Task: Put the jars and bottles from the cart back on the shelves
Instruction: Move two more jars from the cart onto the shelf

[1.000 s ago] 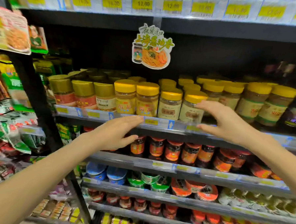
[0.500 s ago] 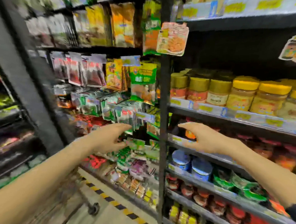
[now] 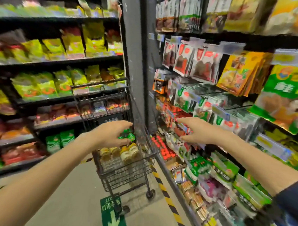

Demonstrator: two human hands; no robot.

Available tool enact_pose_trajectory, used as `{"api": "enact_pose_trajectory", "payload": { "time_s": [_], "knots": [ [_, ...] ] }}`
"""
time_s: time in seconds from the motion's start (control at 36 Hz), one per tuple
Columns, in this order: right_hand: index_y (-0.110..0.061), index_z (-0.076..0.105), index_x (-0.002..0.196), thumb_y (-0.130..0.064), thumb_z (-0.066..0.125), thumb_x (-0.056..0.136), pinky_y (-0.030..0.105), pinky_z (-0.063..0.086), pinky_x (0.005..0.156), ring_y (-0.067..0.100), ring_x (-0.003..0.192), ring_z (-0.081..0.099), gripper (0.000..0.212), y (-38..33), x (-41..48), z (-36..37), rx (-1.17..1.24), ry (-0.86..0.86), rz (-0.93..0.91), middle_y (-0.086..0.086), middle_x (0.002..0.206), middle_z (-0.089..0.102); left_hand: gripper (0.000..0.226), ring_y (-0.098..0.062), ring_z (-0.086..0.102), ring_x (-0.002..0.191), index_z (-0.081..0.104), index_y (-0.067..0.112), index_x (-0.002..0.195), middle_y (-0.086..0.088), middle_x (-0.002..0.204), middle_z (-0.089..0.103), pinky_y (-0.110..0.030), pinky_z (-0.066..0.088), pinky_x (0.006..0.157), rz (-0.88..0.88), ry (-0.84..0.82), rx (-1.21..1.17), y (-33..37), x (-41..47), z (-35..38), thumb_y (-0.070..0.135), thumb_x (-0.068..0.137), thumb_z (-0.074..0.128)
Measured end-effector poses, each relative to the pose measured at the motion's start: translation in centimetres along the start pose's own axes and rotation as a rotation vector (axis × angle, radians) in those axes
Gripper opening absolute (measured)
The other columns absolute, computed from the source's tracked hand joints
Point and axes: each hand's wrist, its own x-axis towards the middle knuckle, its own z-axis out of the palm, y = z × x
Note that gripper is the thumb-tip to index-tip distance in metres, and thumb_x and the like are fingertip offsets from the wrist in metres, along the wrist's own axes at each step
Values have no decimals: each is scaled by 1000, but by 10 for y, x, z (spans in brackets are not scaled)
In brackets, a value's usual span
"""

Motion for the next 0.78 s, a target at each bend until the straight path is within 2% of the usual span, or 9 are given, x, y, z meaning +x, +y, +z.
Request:
{"api": "enact_pose_trajectory", "payload": {
  "time_s": [0.22, 0.39, 0.47, 0.53, 0.61, 0.78],
  "knots": [
    [-20, 18, 148, -40, 58, 88, 39, 32, 112, 20, 140, 29, 75, -11, 150, -9, -65, -86, -216, 2, 154, 26, 68, -14, 28, 140, 20, 19, 148, 2, 154, 26, -26, 25, 111, -251, -43, -45, -82, 38, 10, 45, 92, 48],
    [-19, 20, 148, -37, 57, 90, 34, 30, 110, 21, 139, 29, 72, -25, 235, -5, -46, -146, -307, 3, 154, 26, 68, -17, 34, 137, 22, 21, 148, 2, 153, 29, -31, 34, 109, -404, -70, -107, -131, 64, 31, 47, 91, 50],
    [-15, 22, 147, -36, 60, 88, 34, 31, 111, 23, 138, 32, 73, -33, 273, 5, -38, -166, -343, 6, 152, 30, 68, -18, 32, 138, 23, 20, 147, 1, 153, 29, -36, 31, 112, -448, -96, -131, -153, 77, 46, 48, 90, 49],
    [-13, 23, 147, -33, 60, 88, 35, 31, 111, 23, 137, 34, 73, -38, 298, 13, -29, -182, -355, 7, 152, 31, 65, -19, 33, 137, 26, 16, 146, -2, 151, 32, -31, 29, 110, -462, -99, -161, -166, 89, 56, 42, 92, 50],
    [-12, 23, 147, -30, 61, 88, 33, 29, 112, 22, 138, 32, 72, -41, 335, 29, 7, -224, -348, 6, 153, 30, 66, -20, 39, 133, 26, 13, 146, -5, 150, 36, -31, 34, 108, -473, -146, -220, -190, 112, 76, 40, 91, 52],
    [-13, 24, 147, -28, 58, 90, 32, 27, 109, 21, 139, 29, 68, -42, 410, 72, 59, -296, -267, 4, 152, 30, 66, -23, 34, 137, 25, 12, 147, -8, 151, 32, -30, 29, 109, -489, -257, -297, -252, 160, 117, 38, 92, 52]
  ]
}}
